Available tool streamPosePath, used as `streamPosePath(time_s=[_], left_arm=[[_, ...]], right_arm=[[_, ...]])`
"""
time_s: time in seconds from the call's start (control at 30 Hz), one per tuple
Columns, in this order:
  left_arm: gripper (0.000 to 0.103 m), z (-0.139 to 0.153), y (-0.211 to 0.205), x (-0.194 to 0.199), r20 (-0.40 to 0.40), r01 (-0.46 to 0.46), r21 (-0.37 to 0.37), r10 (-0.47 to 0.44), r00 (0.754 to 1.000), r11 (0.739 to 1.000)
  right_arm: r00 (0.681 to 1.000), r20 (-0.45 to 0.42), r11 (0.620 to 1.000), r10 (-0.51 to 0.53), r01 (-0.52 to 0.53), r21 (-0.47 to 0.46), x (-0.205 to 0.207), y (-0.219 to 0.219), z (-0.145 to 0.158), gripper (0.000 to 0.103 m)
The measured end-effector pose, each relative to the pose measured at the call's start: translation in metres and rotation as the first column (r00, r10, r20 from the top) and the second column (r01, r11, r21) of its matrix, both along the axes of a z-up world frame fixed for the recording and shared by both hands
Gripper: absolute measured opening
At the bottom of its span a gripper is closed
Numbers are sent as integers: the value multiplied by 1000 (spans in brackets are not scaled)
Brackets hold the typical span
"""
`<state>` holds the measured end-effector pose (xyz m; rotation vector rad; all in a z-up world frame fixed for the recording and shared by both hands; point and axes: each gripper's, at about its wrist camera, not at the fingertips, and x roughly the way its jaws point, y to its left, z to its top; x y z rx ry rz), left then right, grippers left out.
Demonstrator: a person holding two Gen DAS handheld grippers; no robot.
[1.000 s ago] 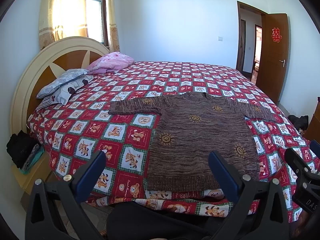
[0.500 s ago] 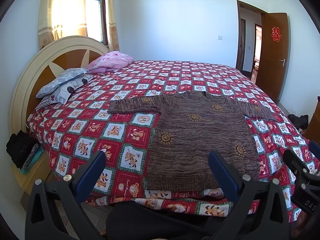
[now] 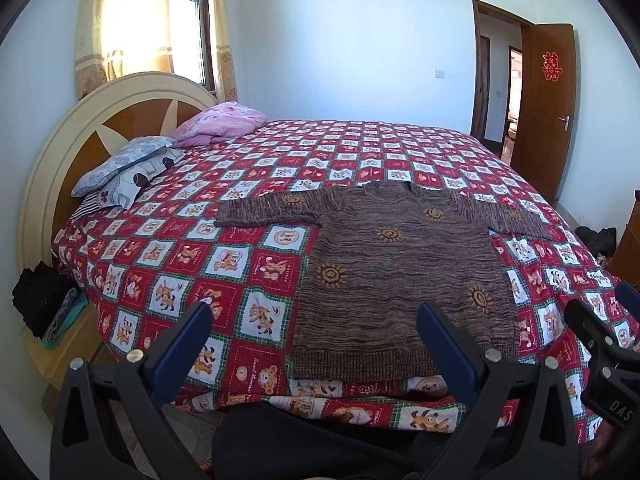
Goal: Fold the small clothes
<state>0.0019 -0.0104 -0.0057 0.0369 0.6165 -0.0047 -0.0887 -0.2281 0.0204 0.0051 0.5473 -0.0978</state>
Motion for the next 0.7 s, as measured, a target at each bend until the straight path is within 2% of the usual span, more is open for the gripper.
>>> streamPosePath(time_s=[0.7], left_arm=[[103, -5, -3, 0, -13, 3, -1, -3, 1000, 1000]], right_arm=[[1000, -11, 1000, -1, 1, 13, 2, 0, -4, 102]])
